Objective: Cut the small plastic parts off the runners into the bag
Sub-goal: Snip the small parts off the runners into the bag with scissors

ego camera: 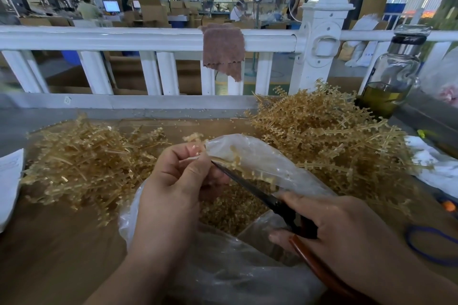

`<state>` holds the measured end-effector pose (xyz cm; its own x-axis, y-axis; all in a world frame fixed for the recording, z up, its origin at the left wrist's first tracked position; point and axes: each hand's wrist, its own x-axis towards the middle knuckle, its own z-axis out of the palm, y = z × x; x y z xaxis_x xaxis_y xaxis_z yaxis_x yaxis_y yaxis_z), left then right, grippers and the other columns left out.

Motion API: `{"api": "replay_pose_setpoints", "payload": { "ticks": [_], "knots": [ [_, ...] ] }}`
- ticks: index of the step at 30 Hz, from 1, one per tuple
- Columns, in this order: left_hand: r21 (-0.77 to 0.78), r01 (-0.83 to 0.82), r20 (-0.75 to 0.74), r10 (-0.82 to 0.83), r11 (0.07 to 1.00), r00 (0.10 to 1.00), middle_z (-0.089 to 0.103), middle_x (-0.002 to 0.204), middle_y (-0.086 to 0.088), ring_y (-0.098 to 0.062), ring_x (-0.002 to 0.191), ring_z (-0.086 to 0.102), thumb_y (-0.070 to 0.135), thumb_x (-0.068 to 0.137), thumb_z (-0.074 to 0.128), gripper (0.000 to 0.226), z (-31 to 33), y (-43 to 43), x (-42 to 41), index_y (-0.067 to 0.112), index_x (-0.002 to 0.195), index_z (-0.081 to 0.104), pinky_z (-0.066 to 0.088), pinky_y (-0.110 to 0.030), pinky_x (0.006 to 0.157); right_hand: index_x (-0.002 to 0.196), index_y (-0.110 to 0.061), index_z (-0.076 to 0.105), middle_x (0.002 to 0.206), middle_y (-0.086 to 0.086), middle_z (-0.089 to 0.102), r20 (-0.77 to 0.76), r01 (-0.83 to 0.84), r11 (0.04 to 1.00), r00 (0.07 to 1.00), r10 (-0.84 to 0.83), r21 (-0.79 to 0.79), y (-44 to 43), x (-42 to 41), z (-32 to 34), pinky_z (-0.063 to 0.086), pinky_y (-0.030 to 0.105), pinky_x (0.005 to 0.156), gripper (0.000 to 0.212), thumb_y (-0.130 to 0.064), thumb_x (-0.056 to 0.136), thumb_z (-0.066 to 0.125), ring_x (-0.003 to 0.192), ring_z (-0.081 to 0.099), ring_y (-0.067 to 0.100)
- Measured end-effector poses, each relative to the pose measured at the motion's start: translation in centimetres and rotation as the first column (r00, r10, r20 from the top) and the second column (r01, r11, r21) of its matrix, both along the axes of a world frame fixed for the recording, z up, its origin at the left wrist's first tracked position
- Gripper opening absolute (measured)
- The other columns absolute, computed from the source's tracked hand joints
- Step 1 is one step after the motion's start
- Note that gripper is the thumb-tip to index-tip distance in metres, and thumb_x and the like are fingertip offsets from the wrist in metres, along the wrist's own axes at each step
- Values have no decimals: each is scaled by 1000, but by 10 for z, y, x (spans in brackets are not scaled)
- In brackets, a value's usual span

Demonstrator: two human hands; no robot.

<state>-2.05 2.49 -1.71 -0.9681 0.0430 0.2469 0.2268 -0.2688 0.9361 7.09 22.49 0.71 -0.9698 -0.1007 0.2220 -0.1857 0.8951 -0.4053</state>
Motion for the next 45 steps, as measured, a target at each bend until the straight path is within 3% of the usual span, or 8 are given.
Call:
{"api": "replay_pose_setpoints", "payload": {
  "ticks": [4,7,10,17,20,24,32,45],
  "knots": [
    [-85,-31,-55,27,996,998,73,74,-8,-23,75,75,23,100,57,23,1,-2,1,22,78,66,60,-26,65,120,-35,70,83,-25,73,-39,-8,997,999,11,78,7,0,2,53,13,54,68,-80,76,45,68,65,-7],
    [-114,-53,-47,48,992,998,75,79,-8,-23,78,75,28,101,59,25,0,-5,-2,23,78,67,60,-28,66,123,-45,63,81,-30,69,46,-35,999,998,34,31,13,0,9,48,10,59,74,-91,71,39,73,63,-11],
    [-112,-40,11,42,993,999,71,78,-6,-21,73,67,37,94,68,27,-1,-11,-6,16,76,66,56,-39,74,119,-45,60,83,-26,69,97,-37,997,994,43,-63,13,0,9,49,16,64,62,-83,71,51,73,64,-9],
    [133,172,120,-188,976,975,63,69,-8,-16,62,61,27,84,72,19,2,-6,-6,18,67,71,53,-25,56,125,-43,40,111,-28,60,82,27,995,996,-19,-96,-2,0,1,50,22,84,77,-89,63,44,99,59,-3],
    [152,150,127,-170,977,977,66,70,-13,-18,63,65,17,78,74,9,0,-5,-6,12,71,72,54,-26,54,125,-44,40,102,-22,69,51,31,997,998,-27,-68,-2,2,2,55,25,77,73,-88,66,44,95,63,-2],
    [149,134,116,-151,980,982,66,71,-13,-20,65,66,19,78,68,9,-1,-5,-8,13,72,71,55,-27,56,131,-50,33,115,-33,60,35,32,999,999,-30,-39,-3,2,7,50,5,70,82,-97,64,28,102,58,-10],
    [82,127,35,-130,988,991,69,78,-9,-18,75,69,27,83,67,11,2,-4,-3,24,72,71,57,-27,65,125,-37,44,98,-22,72,-33,53,998,998,-51,46,-4,4,10,61,28,66,83,-96,71,21,84,68,1],
    [81,148,-47,-144,986,988,69,76,0,-13,75,68,25,87,63,20,2,-3,-2,32,68,67,57,-28,66,125,-46,38,94,-23,71,8,93,995,996,-93,19,-9,3,9,57,24,67,82,-96,64,19,82,67,1]
  ]
}}
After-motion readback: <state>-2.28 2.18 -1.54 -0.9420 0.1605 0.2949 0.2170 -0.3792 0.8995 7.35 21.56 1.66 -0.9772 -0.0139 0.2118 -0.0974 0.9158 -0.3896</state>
